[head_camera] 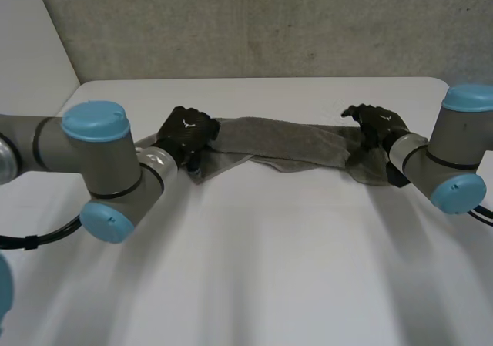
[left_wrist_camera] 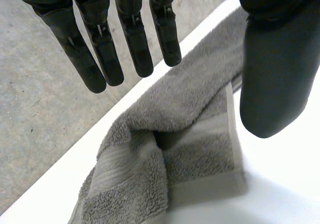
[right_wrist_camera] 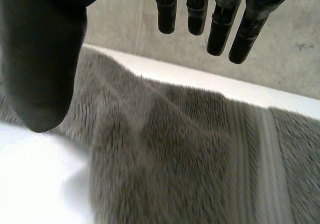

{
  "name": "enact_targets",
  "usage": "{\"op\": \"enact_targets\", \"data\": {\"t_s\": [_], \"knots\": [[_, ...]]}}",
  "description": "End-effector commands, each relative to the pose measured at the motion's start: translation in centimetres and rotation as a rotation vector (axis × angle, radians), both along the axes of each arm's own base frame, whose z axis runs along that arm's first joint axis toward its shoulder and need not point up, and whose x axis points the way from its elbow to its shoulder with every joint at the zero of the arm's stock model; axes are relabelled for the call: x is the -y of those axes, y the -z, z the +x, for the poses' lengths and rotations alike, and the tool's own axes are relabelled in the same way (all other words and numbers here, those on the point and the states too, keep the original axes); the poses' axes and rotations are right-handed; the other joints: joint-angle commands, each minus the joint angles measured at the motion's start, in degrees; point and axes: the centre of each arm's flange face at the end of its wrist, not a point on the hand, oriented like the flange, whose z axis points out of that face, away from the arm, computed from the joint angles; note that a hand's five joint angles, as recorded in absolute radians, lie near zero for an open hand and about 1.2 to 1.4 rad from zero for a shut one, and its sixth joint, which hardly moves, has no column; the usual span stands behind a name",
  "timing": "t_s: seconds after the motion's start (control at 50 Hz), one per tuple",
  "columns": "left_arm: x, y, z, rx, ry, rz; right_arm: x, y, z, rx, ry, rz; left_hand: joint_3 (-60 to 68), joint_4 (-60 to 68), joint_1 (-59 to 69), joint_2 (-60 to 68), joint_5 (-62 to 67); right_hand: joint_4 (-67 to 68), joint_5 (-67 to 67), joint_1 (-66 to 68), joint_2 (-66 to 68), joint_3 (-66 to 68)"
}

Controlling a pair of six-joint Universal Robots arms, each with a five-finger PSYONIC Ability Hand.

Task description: Fold the towel.

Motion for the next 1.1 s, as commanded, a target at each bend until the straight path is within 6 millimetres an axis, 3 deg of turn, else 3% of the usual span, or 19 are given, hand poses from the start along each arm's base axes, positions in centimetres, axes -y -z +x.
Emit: {"op": "enact_targets", "data": {"t_s": [0.02, 0.28, 0.32, 0.38, 0.44, 0.48, 0.56, 0.66, 0.7, 0.78, 0.86, 0.88, 0.92, 0.94, 0.98, 1.0, 1.04, 1.06, 1.1], "knots": [[-1.9, -1.7, 0.8, -0.112, 0.016, 0.083, 0.9, 0.7, 1.3, 0.088, -0.036, 0.038, -10.83, -11.22, -11.05, -10.85, -20.29, -2.52, -1.34, -0.97, -2.09, -1.78], [-3.9, -2.6, 2.3, -0.175, 0.044, 0.139, 1.8, 2.9, 3.3, 0.186, -0.102, 0.125, -17.56, -17.95, -17.78, -17.58, -27.02, 2.7, 3.88, 4.24, 3.12, 3.44], [-4.1, -2.7, 2.4, -0.18, 0.044, 0.123, 1.9, 2.8, 3.3, 0.184, -0.093, 0.119, -18.06, -18.45, -18.28, -18.09, -27.52, 23.11, 24.29, 24.66, 23.53, 23.85], [-4.2, -2.7, 2.5, -0.187, 0.048, 0.108, 1.8, 2.8, 3.4, 0.183, -0.097, 0.117, -18.06, -18.45, -18.28, -18.09, -27.52, 41.81, 42.99, 43.36, 42.24, 42.56], [-4.2, -2.8, 2.5, -0.191, 0.047, 0.097, 1.7, 2.9, 3.5, 0.182, -0.1, 0.12, -18.06, -18.45, -18.28, -18.09, -27.52, 47.78, 48.96, 49.33, 48.2, 48.52], [-4.1, -2.9, 2.5, -0.196, 0.049, 0.085, 1.3, 3.1, 3.8, 0.173, -0.119, 0.132, -18.39, -18.79, -18.61, -18.42, -27.85, 64.96, 66.14, 66.51, 65.39, 65.7], [-4.0, -3.0, 2.5, -0.198, 0.045, 0.08, 0.3, 3.3, 4.1, 0.126, -0.145, 0.148, -19.57, -19.97, -19.79, -19.6, -29.03, 65.04, 66.22, 66.59, 65.47, 65.79], [-3.7, -2.9, 2.9, -0.197, 0.026, 0.079, -2.3, 2.1, 4.1, -0.031, -0.218, 0.117, -20.25, -20.64, -20.47, -20.27, -29.71, 65.04, 66.22, 66.59, 65.47, 65.79], [-3.5, -2.9, 3.1, -0.199, 0.014, 0.08, -4.6, 1.6, 3.7, -0.147, -0.268, 0.096, -20.91, -21.31, -21.13, -20.94, -30.37, 65.04, 66.22, 66.59, 65.47, 65.79], [-3.3, -2.9, 3.3, -0.2, 0.007, 0.079, -6.6, 0.6, 3.2, -0.246, -0.306, 0.075, -21.26, -21.65, -21.48, -21.28, -30.72, 65.04, 66.22, 66.59, 65.47, 65.79], [-3.1, -2.9, 3.5, -0.197, 0.0, 0.076, -11.0, -0.2, 2.6, -0.359, -0.383, 0.109, -22.6, -22.99, -22.82, -22.63, -32.06, 65.04, 66.22, 66.59, 65.47, 65.79], [-3.1, -2.9, 3.5, -0.197, 0.0, 0.076, -11.0, -0.2, 2.6, -0.359, -0.383, 0.109, -22.6, -23.0, -22.82, -22.63, -32.06, 65.04, 66.22, 66.59, 65.47, 65.79], [-2.9, -2.9, 3.7, -0.196, -0.006, 0.076, -14.4, -0.7, 1.9, -0.423, -0.449, 0.16, -22.94, -23.33, -23.16, -22.97, -32.4, 65.04, 66.22, 66.59, 65.47, 65.79], [-2.9, -2.9, 3.7, -0.196, -0.006, 0.076, -14.5, -0.7, 1.9, -0.423, -0.449, 0.16, -22.94, -23.33, -23.16, -22.97, -32.4, 65.04, 66.22, 66.59, 65.47, 65.79], [-2.7, -2.8, 4.0, -0.193, -0.015, 0.076, -17.7, -1.4, 1.0, -0.482, -0.534, 0.175, -23.11, -23.5, -23.33, -23.13, -32.57, 65.04, 66.22, 66.59, 65.47, 65.79], [-2.7, -2.8, 4.0, -0.193, -0.015, 0.076, -17.7, -1.4, 1.0, -0.483, -0.534, 0.176, -23.11, -23.5, -23.33, -23.13, -32.57, 65.04, 66.22, 66.59, 65.47, 65.79], [-2.6, -2.6, 4.2, -0.189, -0.023, 0.082, -21.1, -2.3, 0.1, -0.563, -0.646, 0.167, -23.11, -23.5, -23.33, -23.13, -32.57, 65.04, 66.22, 66.59, 65.47, 65.79], [-2.6, -2.6, 4.2, -0.189, -0.023, 0.082, -21.1, -2.3, 0.1, -0.564, -0.647, 0.167, -23.11, -23.5, -23.33, -23.13, -32.57, 65.04, 66.22, 66.59, 65.47, 65.79], [-2.7, -2.5, 4.3, -0.184, -0.023, 0.086, -24.2, -2.6, -0.8, -0.629, -0.766, 0.204, -23.27, -23.67, -23.49, -23.3, -32.73, 65.04, 66.22, 66.59, 65.47, 65.79]]}}
